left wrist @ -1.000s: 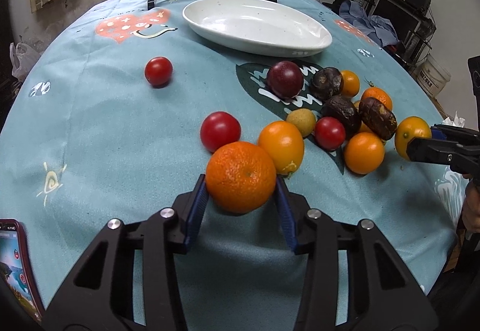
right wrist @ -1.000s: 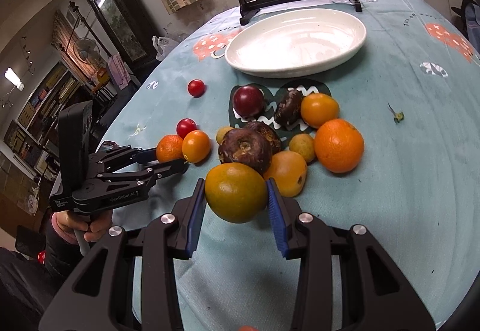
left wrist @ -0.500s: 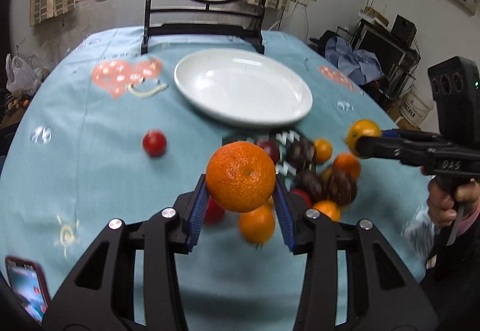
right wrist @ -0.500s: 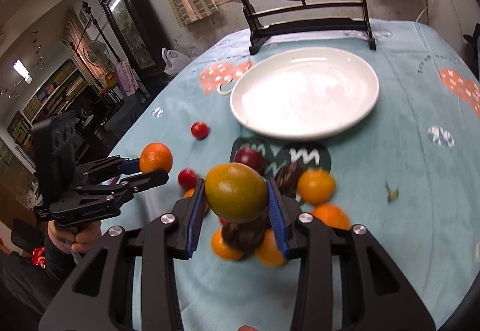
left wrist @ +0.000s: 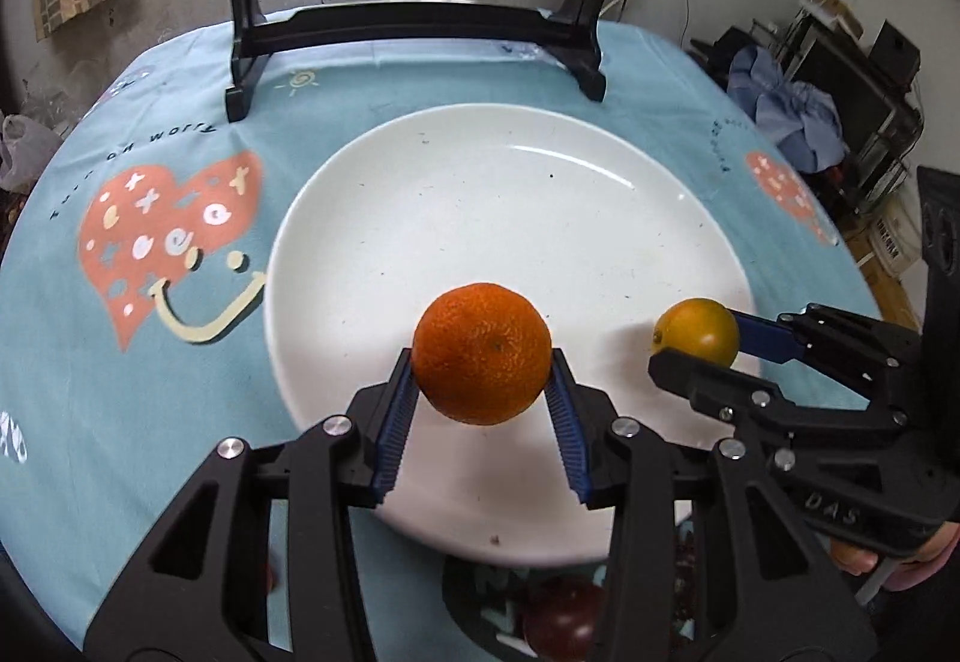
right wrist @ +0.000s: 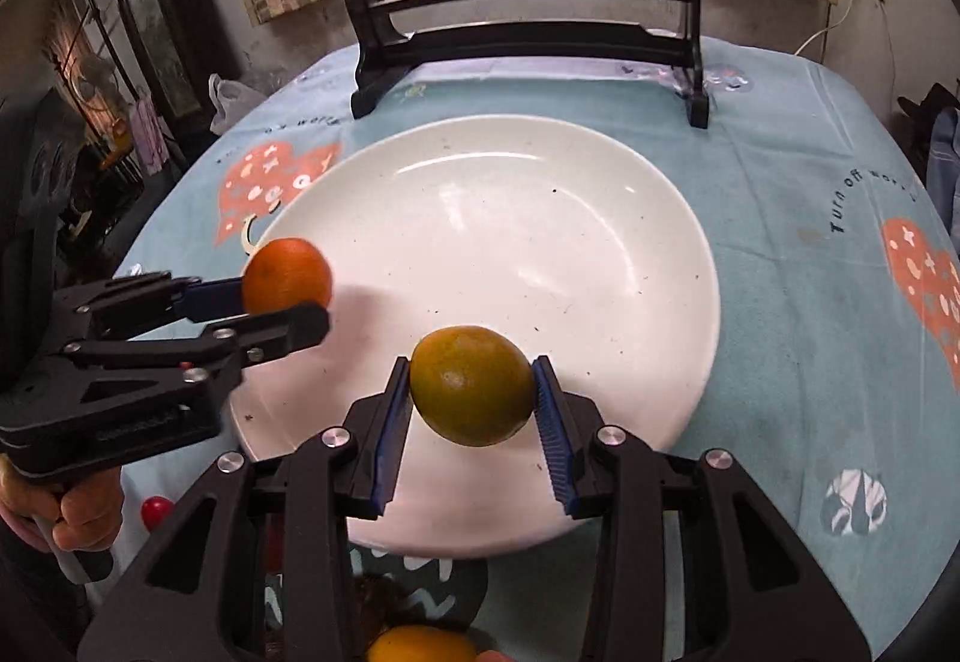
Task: Organize fruits
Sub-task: 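Open the left tool over the plate while the right tool releases its orange there, then move the left tool back to the pile while the right tool grasps a dark mangosteen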
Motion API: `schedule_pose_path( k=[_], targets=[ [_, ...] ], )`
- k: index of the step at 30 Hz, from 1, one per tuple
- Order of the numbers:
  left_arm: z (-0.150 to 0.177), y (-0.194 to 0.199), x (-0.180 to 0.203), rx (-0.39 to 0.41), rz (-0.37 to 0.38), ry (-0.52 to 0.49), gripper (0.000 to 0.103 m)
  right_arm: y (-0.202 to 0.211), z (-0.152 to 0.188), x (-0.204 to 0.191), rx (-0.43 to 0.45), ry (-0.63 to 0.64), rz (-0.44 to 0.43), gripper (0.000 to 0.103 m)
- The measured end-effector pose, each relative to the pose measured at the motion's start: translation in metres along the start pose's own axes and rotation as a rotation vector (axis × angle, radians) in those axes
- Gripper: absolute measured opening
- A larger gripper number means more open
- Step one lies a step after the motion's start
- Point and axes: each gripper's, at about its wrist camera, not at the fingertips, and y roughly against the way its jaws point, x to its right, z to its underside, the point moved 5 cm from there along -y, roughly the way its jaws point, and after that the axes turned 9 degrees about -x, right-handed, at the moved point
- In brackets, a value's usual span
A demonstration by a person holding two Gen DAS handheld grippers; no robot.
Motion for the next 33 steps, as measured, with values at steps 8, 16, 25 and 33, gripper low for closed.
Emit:
schedule_pose_path(
  k=[8,16,25,33],
  targets=[
    [-0.001,-0.001,0.001,-0.001,-0.084,-0.011,0.071,0.012,0.005,0.002,0.012,0.007,0.035,0.063],
    [0.049,0.070,-0.015,0.139,-0.043,0.066,0.097,0.079,0.061,-0.024,0.134,0.038,-0.127,0.063],
    [0.147,0.090,-0.044,0.152,-0.011,0.124,0.097,0.110,0.153,-0.081,0.207,0.124,-0.205,0.063],
    [0.191,0.094,-0.040,0.175,0.039,0.038,0.097,0.088,0.158,-0.088,0.161,0.146,-0.162,0.063]
  ],
)
